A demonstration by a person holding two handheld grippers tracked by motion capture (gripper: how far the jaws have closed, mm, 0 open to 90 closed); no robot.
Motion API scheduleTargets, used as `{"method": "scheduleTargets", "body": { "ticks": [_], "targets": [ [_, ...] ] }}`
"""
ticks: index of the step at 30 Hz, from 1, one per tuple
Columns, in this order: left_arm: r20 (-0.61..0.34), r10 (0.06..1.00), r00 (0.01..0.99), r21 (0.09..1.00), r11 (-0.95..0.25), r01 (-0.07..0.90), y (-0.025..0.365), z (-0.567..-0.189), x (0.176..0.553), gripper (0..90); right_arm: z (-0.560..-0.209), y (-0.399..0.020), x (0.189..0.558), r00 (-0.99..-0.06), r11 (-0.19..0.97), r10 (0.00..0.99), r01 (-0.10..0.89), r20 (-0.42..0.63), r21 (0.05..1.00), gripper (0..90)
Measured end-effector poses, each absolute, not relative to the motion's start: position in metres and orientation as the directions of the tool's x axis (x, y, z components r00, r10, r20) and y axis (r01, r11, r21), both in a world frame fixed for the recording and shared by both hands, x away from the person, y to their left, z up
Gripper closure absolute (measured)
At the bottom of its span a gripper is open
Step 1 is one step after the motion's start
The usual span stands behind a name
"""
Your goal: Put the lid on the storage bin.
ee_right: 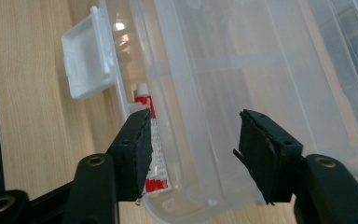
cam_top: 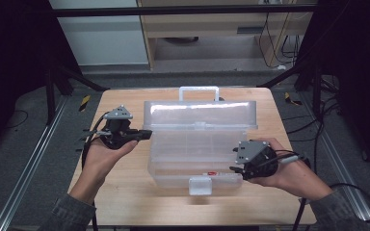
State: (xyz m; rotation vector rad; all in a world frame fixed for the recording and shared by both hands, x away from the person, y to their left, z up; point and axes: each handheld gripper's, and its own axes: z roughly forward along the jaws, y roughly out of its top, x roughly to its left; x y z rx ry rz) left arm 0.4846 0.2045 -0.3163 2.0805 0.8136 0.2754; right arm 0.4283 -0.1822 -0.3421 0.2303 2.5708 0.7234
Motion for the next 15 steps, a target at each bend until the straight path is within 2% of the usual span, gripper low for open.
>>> {"method": "scheduleTargets", "body": {
  "ticks": [6, 15],
  "targets": [
    [-0.105, 0.634, 0.766, 0.791, -0.413, 0.451, 0.205, -0.325, 0.477, 88.1, -0.341, -0.201, 0.414, -0.851, 0.840, 0.330, 0.069, -0.407, 0.538, 30.6],
    [-0.105, 0.628, 0.771, 0.788, -0.420, 0.450, 0.205, -0.337, 0.469, 88.0, -0.348, -0.226, 0.411, -0.824, 0.821, 0.411, 0.148, -0.391, 0.552, 20.4]
  ]
}}
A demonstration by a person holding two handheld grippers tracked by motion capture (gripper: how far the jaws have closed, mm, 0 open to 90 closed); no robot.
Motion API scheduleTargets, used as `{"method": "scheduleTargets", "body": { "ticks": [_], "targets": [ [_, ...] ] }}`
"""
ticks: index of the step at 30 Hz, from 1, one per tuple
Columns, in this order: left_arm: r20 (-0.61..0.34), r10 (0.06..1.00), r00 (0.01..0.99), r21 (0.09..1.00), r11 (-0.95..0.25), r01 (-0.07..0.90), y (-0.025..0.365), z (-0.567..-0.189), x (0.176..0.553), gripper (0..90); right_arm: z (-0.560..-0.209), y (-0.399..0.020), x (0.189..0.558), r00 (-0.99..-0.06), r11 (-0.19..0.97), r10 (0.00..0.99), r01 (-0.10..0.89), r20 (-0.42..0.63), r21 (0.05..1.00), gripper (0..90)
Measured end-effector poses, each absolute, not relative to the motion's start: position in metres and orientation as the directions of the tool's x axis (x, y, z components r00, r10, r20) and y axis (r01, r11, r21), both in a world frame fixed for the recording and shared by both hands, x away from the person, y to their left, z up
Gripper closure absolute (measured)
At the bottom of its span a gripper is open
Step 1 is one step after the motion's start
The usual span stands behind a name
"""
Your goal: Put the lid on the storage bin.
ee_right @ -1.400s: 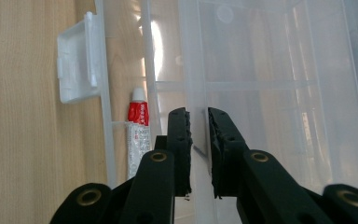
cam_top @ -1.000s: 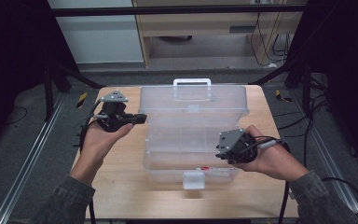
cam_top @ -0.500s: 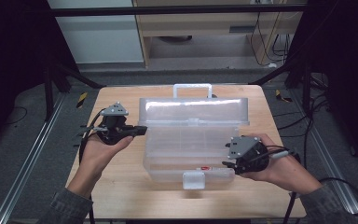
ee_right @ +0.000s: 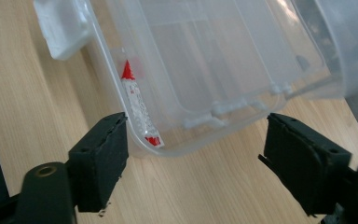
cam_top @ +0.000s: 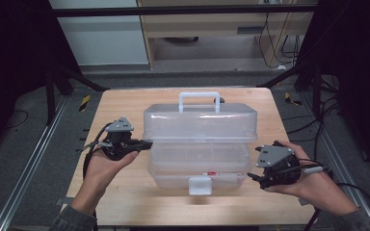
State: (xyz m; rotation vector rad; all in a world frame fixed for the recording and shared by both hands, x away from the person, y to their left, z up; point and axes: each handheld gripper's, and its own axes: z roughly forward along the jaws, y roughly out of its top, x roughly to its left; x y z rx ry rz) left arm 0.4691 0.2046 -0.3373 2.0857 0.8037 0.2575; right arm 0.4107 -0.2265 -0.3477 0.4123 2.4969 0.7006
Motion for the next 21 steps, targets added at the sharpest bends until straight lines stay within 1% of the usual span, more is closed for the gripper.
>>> {"method": "scheduleTargets", "body": {
  "ticks": [9, 16, 21],
  "targets": [
    [-0.096, 0.626, 0.774, 0.786, -0.429, 0.444, 0.205, -0.344, 0.464, 87.7, -0.352, -0.239, 0.415, -0.795, 0.802, 0.470, 0.204, -0.383, 0.561, 13.0],
    [-0.088, 0.625, 0.776, 0.791, -0.430, 0.435, 0.208, -0.347, 0.458, 87.2, -0.361, -0.248, 0.418, -0.787, 0.801, 0.487, 0.229, -0.379, 0.554, 10.8],
    [-0.100, 0.634, 0.767, 0.800, -0.407, 0.441, 0.215, -0.355, 0.454, 87.1, -0.366, -0.256, 0.419, -0.778, 0.797, 0.502, 0.245, -0.379, 0.553, 11.4]
  ]
}}
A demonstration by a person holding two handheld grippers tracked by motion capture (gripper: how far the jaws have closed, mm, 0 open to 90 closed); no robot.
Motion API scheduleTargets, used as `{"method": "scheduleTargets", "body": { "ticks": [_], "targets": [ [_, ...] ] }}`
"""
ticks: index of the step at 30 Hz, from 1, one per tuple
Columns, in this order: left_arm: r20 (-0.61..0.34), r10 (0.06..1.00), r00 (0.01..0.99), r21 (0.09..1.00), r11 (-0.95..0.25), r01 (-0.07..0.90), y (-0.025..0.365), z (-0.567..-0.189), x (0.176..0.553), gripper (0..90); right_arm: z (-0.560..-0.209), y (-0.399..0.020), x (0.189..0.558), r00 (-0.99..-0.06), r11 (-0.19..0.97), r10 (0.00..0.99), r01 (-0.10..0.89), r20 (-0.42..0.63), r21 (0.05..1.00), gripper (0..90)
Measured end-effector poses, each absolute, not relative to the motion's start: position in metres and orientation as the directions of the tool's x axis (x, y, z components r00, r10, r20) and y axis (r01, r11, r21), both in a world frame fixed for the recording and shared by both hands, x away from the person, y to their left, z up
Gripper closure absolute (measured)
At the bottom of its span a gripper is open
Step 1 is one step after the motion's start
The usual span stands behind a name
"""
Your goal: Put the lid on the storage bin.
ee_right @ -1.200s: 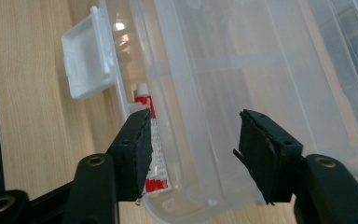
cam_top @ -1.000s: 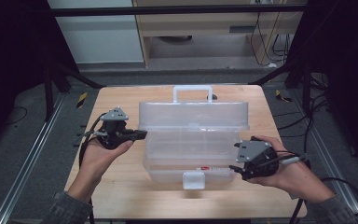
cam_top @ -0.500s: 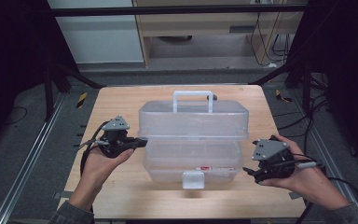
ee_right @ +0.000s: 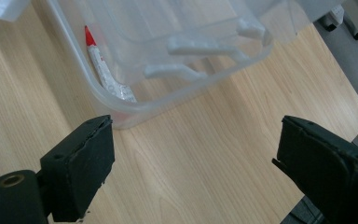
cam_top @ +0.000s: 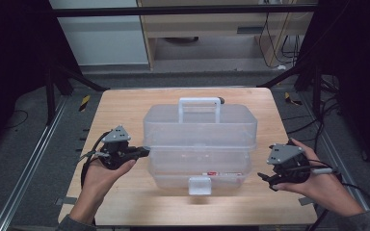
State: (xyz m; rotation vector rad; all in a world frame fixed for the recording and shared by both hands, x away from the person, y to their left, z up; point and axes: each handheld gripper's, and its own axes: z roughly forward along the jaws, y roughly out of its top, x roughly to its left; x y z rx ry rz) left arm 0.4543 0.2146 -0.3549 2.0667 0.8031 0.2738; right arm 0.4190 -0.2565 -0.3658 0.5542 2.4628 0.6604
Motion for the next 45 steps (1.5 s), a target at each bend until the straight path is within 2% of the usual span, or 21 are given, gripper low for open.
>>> {"method": "scheduleTargets", "body": {
  "ticks": [4, 13, 23, 35, 42, 45],
  "targets": [
    [-0.121, 0.632, 0.766, 0.802, -0.393, 0.451, 0.216, -0.363, 0.454, 87.1, -0.371, -0.264, 0.422, -0.770, 0.789, 0.519, 0.265, -0.370, 0.555, 11.9],
    [-0.087, 0.640, 0.763, 0.808, -0.403, 0.430, 0.215, -0.366, 0.451, 87.5, -0.383, -0.271, 0.436, -0.738, 0.773, 0.563, 0.310, -0.372, 0.553, 12.4],
    [-0.057, 0.648, 0.759, 0.813, -0.411, 0.412, 0.218, -0.368, 0.447, 89.5, -0.388, -0.275, 0.445, -0.718, 0.760, 0.587, 0.326, -0.375, 0.563, 12.8],
    [-0.073, 0.642, 0.764, 0.800, -0.420, 0.429, 0.222, -0.381, 0.440, 89.8, -0.397, -0.276, 0.446, -0.700, 0.748, 0.608, 0.348, -0.374, 0.565, 13.7],
    [-0.011, 0.737, 0.676, 0.789, -0.409, 0.458, 0.260, -0.379, 0.465, 89.8, -0.402, -0.278, 0.464, -0.662, 0.726, 0.646, 0.379, -0.380, 0.574, 16.7],
    [-0.024, 0.768, 0.641, 0.785, -0.382, 0.487, 0.274, -0.383, 0.483, 89.9, -0.407, -0.279, 0.477, -0.642, 0.707, 0.669, 0.396, -0.374, 0.585, 18.1]
  ]
}}
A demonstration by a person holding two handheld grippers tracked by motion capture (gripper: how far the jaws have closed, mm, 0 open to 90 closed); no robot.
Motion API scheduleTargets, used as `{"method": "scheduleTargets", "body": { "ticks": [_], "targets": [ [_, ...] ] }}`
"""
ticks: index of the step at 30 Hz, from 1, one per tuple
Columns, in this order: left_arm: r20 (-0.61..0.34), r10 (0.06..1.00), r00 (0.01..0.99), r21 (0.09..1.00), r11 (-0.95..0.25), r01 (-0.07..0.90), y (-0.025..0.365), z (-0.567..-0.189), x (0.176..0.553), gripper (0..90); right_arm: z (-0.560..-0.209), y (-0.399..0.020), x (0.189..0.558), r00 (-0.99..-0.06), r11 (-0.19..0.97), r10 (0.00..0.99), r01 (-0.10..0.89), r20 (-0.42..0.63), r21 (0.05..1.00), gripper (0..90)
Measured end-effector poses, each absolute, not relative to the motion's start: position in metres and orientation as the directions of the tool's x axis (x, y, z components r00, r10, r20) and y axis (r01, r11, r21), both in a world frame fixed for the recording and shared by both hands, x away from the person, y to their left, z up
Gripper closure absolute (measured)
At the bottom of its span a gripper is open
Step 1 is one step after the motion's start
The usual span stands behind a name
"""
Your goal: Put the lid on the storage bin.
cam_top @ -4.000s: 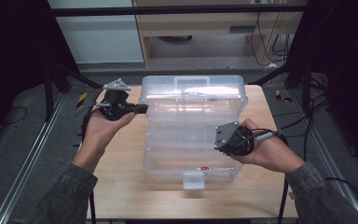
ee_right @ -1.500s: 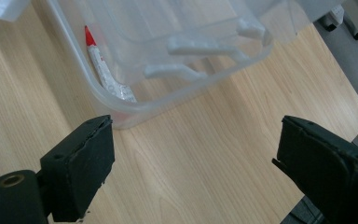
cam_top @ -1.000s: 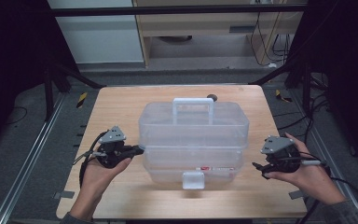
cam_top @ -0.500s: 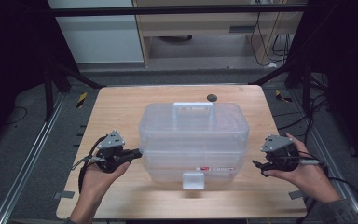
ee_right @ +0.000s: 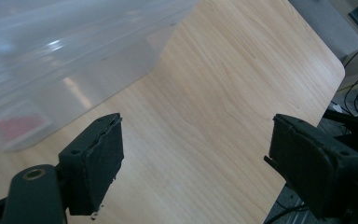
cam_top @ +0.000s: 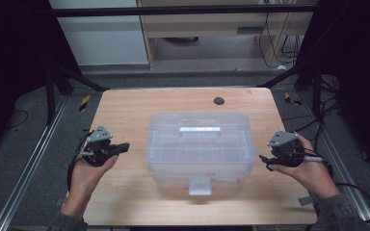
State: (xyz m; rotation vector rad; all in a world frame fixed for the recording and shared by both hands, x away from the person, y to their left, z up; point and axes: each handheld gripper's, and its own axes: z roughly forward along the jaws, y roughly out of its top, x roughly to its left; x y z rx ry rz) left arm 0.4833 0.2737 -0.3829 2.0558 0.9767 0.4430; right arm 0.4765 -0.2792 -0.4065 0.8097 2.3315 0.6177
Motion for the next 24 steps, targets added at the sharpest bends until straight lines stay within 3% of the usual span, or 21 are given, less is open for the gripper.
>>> {"method": "scheduleTargets", "body": {
  "ticks": [16, 24],
  "targets": [
    [0.009, 0.822, 0.569, 0.696, -0.414, 0.586, 0.283, -0.431, 0.573, 90.0, -0.438, -0.288, 0.568, -0.434, 0.463, 0.869, 0.539, -0.239, 0.704, 29.4],
    [0.016, 0.834, 0.551, 0.679, -0.414, 0.606, 0.275, -0.446, 0.593, 90.0, -0.459, -0.289, 0.594, -0.382, 0.396, 0.905, 0.598, -0.186, 0.696, 30.5]
  ]
}}
